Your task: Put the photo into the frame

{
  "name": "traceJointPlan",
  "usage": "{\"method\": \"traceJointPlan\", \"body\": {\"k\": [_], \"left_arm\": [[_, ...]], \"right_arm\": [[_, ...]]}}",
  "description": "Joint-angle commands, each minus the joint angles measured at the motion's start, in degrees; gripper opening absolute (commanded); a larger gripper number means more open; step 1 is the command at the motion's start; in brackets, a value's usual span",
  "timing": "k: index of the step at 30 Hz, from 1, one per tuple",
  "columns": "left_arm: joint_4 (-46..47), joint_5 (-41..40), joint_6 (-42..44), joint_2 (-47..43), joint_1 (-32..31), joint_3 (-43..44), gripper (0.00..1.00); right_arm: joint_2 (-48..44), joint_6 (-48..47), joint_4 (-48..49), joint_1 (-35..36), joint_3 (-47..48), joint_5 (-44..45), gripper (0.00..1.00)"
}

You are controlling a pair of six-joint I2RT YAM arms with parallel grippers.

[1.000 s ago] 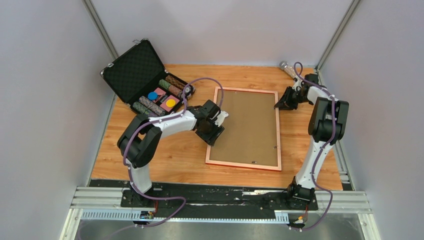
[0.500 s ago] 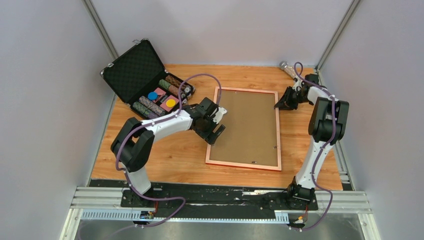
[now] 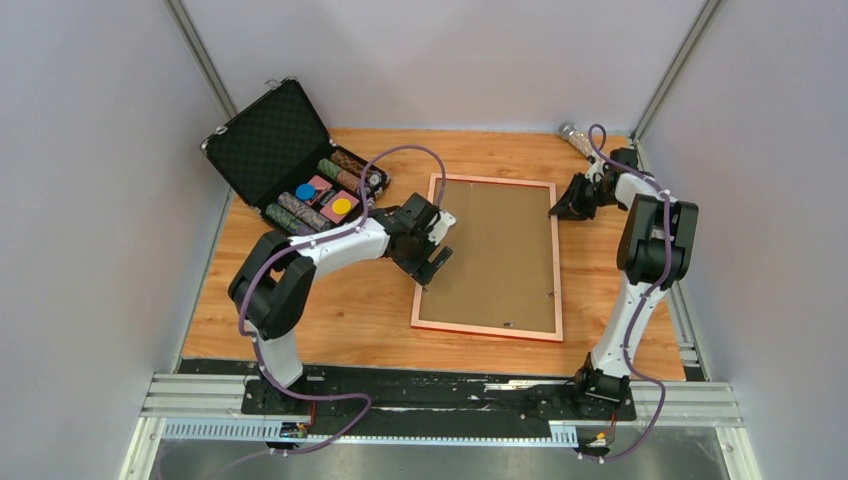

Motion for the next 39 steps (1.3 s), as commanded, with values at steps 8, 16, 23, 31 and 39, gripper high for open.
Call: {"method": "traceJointPlan", "body": {"k": [8, 16, 23, 31, 39], "left_arm": [[2.17, 0.45, 0.66, 2.52, -0.31, -0.56, 0.85], [2.06, -0.48, 1.02, 2.95, -0.77, -1.1, 0.82], [1.14, -1.37, 2.05, 1.96, -1.04, -2.02, 0.81], [0.62, -1.84, 2.71, 0.94, -1.02, -2.58, 0.81], [0.46, -1.56, 2.78, 0.2, -1.05, -2.85, 0.81]], "right_arm": [[1.65, 1.04, 2.53, -1.05, -0.21, -0.83, 0.0], [1.62, 1.02, 2.49, -1.35, -0.39, -1.15, 0.0], [1.7, 1.12, 2.47, -1.78, -0.3, -1.47, 0.0], [1.83, 1.19, 2.49, -1.93, -0.16, -1.67, 0.0], [2.14, 1.2, 2.51, -2.15, -0.19, -1.83, 0.0]]}}
